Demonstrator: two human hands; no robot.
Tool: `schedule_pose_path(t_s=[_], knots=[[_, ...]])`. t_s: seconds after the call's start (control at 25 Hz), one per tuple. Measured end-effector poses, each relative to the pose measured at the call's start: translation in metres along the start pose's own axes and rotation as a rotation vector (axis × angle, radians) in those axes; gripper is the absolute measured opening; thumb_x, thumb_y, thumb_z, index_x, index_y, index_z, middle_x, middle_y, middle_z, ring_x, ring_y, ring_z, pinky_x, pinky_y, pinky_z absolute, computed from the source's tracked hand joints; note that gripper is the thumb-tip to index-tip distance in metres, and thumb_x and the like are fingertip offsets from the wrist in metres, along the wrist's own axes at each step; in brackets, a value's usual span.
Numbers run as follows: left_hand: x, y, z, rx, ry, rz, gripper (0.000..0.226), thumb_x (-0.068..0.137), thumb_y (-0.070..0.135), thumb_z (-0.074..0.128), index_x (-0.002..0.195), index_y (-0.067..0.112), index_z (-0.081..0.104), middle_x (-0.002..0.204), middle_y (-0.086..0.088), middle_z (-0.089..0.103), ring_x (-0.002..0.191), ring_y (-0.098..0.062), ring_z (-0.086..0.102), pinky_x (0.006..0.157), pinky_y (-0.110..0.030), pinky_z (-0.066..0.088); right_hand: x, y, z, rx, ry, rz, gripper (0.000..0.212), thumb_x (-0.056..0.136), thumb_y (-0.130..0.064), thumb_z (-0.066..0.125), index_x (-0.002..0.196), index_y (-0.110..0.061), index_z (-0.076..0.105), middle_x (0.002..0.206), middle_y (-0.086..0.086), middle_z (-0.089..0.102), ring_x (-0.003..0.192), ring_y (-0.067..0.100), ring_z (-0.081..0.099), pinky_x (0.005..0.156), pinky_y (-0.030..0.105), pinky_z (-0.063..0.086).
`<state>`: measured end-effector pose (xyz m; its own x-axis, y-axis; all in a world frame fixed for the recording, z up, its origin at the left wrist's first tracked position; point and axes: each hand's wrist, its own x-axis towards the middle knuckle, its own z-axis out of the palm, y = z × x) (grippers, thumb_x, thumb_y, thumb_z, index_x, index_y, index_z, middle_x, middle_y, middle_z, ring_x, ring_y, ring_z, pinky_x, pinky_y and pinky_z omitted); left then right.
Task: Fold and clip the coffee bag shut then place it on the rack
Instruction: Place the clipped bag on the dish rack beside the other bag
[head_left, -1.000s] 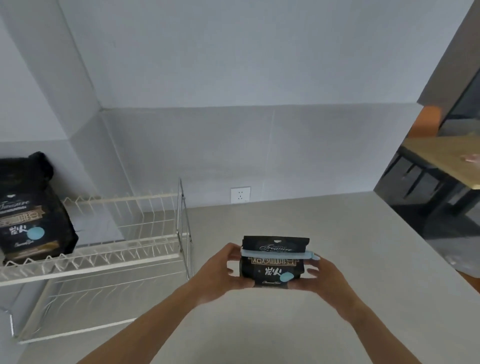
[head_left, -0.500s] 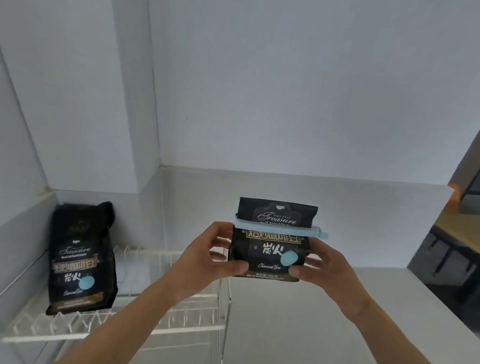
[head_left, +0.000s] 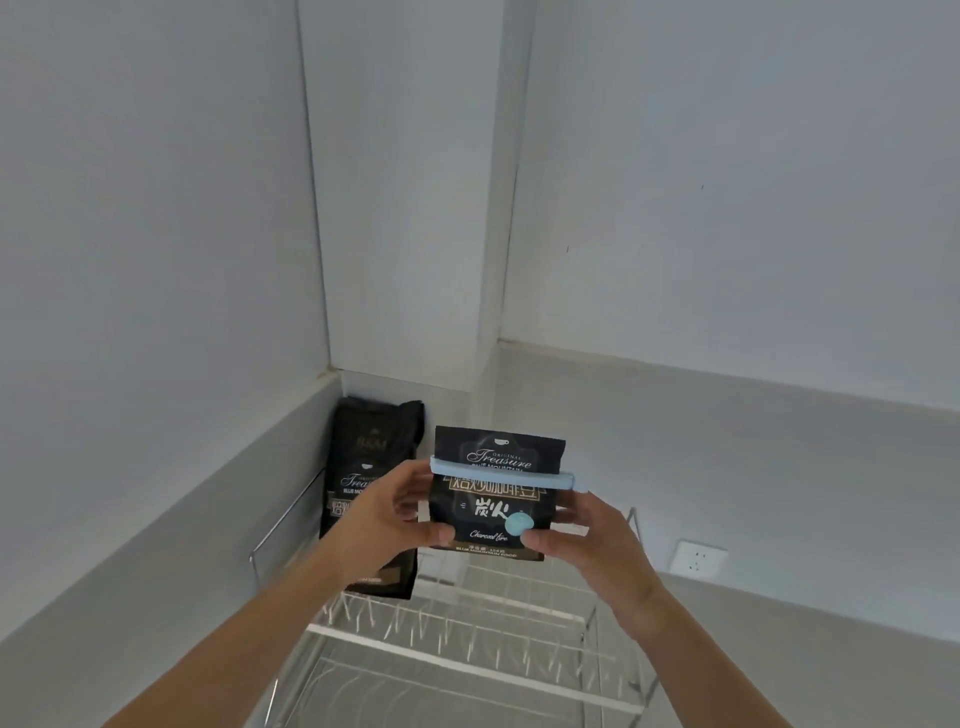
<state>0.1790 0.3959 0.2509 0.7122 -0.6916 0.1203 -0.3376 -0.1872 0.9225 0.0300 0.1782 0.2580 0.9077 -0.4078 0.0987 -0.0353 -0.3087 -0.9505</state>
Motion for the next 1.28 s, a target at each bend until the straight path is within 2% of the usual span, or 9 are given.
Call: schedule_pose_path(t_s=[0.16,0.24,0.36,0.48,0.68,0.84,1.0,1.16,1.28], knots=[[0.002,-0.03,-0.001,0.193,-0.029,-0.088,0.064,0.063,0.014,0.088,0.107,0.045,0.054,0.103,0.015,0.071,0.091,0.006,0.063,0.082,-0.023,0.053,0.007,0.024,0.023,-0.063,-0.04,0.102,0.053,0.064,-0.021,0.086,0.113,-0.026,0.065,0.112,-0.005,0.071,0.109,0.018,0.06,0.095,0.044,0.049],[0.008,-0.038,0.005,0.223,-0.062,-0.112,0.064,0.061,0.014,0.088,0.104,0.047,0.052,0.103,0.015,0.07,0.093,0.004,0.064,0.078,-0.019,0.053,0.01,0.038,0.024,-0.088,-0.05,0.166,0.054,0.061,-0.017,0.088,0.11,-0.024,0.066,0.11,-0.001,0.071,0.108,0.02,0.06,0.096,0.046,0.049],[0.017,-0.044,0.018,0.287,-0.117,-0.139,0.069,0.059,0.016,0.088,0.113,0.039,0.051,0.107,0.014,0.069,0.098,-0.005,0.065,0.08,-0.025,0.058,0.009,0.057,0.022,-0.132,-0.034,0.242,0.056,0.059,-0.015,0.089,0.11,-0.021,0.065,0.109,0.0,0.071,0.106,0.02,0.061,0.096,0.046,0.048],[0.023,-0.049,0.029,0.373,-0.165,-0.173,0.066,0.06,0.017,0.088,0.11,0.032,0.048,0.106,0.011,0.067,0.091,-0.012,0.067,0.074,-0.032,0.062,0.009,0.07,0.02,-0.148,-0.035,0.283,0.058,0.057,-0.013,0.089,0.109,-0.021,0.066,0.108,-0.001,0.072,0.104,0.022,0.061,0.095,0.047,0.049],[0.025,-0.051,0.035,0.477,-0.186,-0.195,0.067,0.064,0.02,0.086,0.116,0.03,0.046,0.114,0.007,0.066,0.096,-0.013,0.064,0.084,-0.035,0.058,0.012,0.079,0.018,-0.112,-0.084,0.33,0.062,0.056,-0.018,0.089,0.112,-0.025,0.064,0.111,-0.003,0.071,0.106,0.021,0.062,0.095,0.045,0.05],[0.023,-0.032,0.02,0.352,-0.172,-0.162,0.076,0.068,0.028,0.085,0.129,0.042,0.043,0.116,0.02,0.059,0.088,-0.009,0.065,0.068,-0.026,0.06,0.012,0.079,0.019,-0.047,-0.069,0.319,0.068,0.056,-0.025,0.09,0.114,-0.04,0.057,0.113,-0.012,0.066,0.108,0.012,0.057,0.082,0.032,0.047],[0.035,-0.009,0.011,0.463,-0.121,0.069,0.051,0.072,0.049,0.075,0.119,0.049,0.054,0.106,0.026,0.059,0.094,-0.001,0.05,0.08,-0.031,0.05,0.012,0.08,0.021,-0.092,-0.045,0.3,0.067,0.052,-0.031,0.09,0.11,-0.042,0.057,0.113,-0.016,0.065,0.111,0.012,0.056,0.09,0.037,0.046],[0.049,-0.008,0.015,0.574,-0.133,0.198,0.02,0.079,0.038,0.074,0.099,0.039,0.071,0.094,0.023,0.068,0.093,-0.007,0.051,0.095,-0.042,0.039,0.012,0.082,0.025,-0.2,-0.018,0.258,0.069,0.052,-0.039,0.089,0.112,-0.043,0.054,0.115,-0.018,0.066,0.112,0.01,0.055,0.093,0.034,0.046],[0.056,-0.012,0.015,0.611,-0.061,0.202,0.015,0.08,0.037,0.073,0.094,0.042,0.072,0.095,0.017,0.067,0.101,-0.011,0.047,0.102,-0.036,0.02,0.014,0.079,0.025,-0.227,-0.003,0.246,0.065,0.053,-0.044,0.087,0.108,-0.046,0.052,0.108,-0.021,0.064,0.107,0.008,0.056,0.081,0.024,0.044]])
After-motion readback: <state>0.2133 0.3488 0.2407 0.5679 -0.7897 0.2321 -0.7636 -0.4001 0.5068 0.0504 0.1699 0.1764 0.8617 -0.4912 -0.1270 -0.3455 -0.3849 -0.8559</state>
